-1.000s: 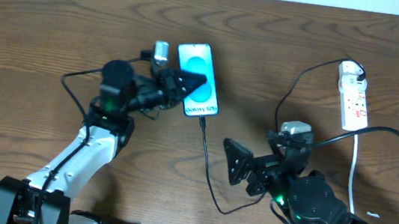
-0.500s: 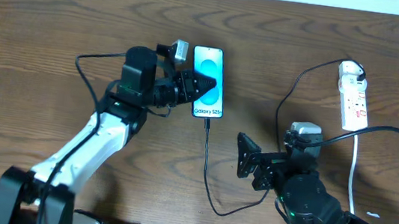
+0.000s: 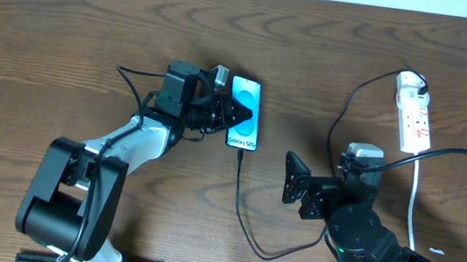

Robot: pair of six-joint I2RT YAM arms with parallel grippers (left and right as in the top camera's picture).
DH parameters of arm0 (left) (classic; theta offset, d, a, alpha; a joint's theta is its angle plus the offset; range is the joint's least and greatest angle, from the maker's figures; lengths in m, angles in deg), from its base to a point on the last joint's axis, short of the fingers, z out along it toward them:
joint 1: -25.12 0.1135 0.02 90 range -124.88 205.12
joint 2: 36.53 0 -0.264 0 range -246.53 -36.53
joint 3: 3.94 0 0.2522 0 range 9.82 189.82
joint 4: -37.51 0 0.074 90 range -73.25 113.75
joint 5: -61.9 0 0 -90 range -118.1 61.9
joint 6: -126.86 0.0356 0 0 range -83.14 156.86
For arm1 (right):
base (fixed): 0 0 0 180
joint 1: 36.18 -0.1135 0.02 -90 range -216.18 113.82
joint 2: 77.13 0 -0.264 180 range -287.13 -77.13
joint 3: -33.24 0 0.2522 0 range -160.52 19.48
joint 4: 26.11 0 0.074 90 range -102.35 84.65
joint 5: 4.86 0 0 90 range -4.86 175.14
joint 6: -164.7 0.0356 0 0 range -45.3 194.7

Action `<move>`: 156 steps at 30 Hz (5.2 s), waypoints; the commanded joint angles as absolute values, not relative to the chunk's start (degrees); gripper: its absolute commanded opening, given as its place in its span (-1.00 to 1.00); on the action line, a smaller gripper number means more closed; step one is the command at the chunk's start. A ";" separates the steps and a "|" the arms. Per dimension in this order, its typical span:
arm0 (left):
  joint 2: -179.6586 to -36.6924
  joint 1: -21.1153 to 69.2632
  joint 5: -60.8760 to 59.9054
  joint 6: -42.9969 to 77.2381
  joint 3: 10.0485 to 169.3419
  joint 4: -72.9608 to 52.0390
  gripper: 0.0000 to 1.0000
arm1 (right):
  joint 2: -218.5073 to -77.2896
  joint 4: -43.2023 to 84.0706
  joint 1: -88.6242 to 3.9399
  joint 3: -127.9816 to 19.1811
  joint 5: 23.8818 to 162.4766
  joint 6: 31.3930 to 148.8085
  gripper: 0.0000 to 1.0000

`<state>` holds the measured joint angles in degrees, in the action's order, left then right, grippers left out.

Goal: Plug charger to phone and switch on socket

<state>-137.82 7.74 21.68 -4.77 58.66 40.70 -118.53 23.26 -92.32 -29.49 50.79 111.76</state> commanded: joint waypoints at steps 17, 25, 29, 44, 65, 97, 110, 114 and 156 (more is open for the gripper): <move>-144.03 4.44 23.08 -0.86 60.58 40.48 -0.85 | -123.93 21.14 -92.36 -30.48 49.43 113.75 0.99; -144.03 3.12 17.48 -0.97 60.58 40.48 -0.86 | -124.28 21.28 -92.36 -30.48 52.54 113.88 0.99; -144.03 1.66 12.21 -5.27 60.56 40.76 -0.85 | -124.28 21.30 -92.36 -30.48 52.71 113.88 0.99; -144.16 -3.56 4.69 -6.56 60.56 38.71 -0.86 | -124.68 22.11 -92.36 -30.48 56.16 113.86 0.99; -152.91 -3.56 8.96 -13.62 60.56 43.47 -0.66 | -135.47 19.94 -92.36 -30.46 56.06 113.86 0.99; -152.91 -3.54 5.74 -8.51 60.87 28.19 0.01 | -135.47 20.27 -76.76 -30.46 60.38 118.91 0.99; -152.91 -1.88 3.19 -3.79 65.06 15.38 0.14 | -135.54 22.24 -73.87 -30.46 62.83 119.10 0.99; -152.91 -1.88 3.32 -1.84 66.29 13.09 0.17 | -135.54 25.06 -72.93 -30.46 62.79 125.62 0.99; -108.75 2.56 -35.19 2.79 69.08 -6.21 0.81 | -138.27 39.64 -68.73 -30.46 63.01 134.91 -0.97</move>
<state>-114.39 2.21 -25.01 2.12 68.56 -6.01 -137.90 40.09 -68.97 -29.56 64.51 134.45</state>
